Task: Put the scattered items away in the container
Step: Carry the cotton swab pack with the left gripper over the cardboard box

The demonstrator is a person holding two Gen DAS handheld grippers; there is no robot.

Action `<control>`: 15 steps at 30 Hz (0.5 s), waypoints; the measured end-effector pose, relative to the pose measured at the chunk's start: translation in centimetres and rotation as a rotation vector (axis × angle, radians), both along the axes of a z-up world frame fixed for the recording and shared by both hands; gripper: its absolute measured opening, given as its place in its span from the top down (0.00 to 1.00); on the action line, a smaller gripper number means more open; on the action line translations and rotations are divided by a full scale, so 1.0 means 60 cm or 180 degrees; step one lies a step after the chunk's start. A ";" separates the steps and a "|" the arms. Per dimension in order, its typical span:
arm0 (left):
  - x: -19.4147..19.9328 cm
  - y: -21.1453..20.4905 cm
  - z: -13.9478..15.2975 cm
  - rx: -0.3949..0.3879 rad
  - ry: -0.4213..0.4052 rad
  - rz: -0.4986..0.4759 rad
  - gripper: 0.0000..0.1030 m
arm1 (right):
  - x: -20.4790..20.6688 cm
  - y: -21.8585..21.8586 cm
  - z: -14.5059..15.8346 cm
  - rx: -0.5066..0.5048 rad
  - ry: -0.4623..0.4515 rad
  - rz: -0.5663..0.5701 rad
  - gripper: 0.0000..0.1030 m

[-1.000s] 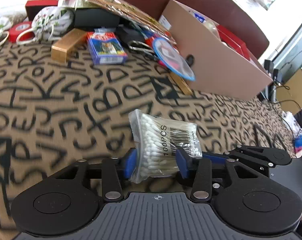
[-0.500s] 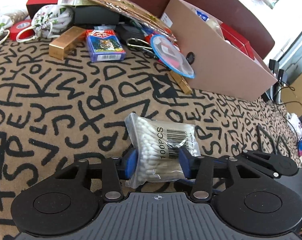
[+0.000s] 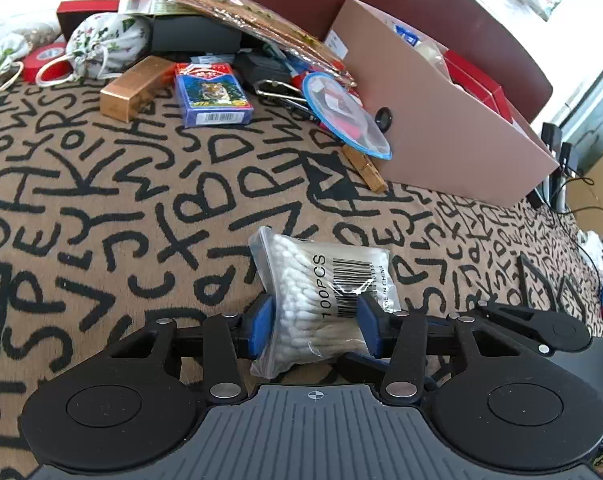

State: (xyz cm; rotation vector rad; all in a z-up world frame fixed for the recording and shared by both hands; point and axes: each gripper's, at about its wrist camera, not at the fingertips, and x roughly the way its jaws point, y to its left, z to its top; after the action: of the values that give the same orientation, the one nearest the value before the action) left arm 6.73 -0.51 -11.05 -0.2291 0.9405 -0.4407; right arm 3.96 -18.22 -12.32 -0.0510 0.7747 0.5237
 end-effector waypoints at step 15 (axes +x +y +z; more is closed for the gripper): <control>-0.067 -0.047 0.102 -0.0091 -0.0372 -0.0077 0.61 | -0.061 -0.068 0.099 0.0169 -0.0227 -0.0062 0.61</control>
State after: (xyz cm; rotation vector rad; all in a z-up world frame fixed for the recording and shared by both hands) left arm 2.74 -3.35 -4.95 -0.2157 0.8236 -0.4851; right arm 0.28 -22.32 -6.41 -0.0128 0.6907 0.5210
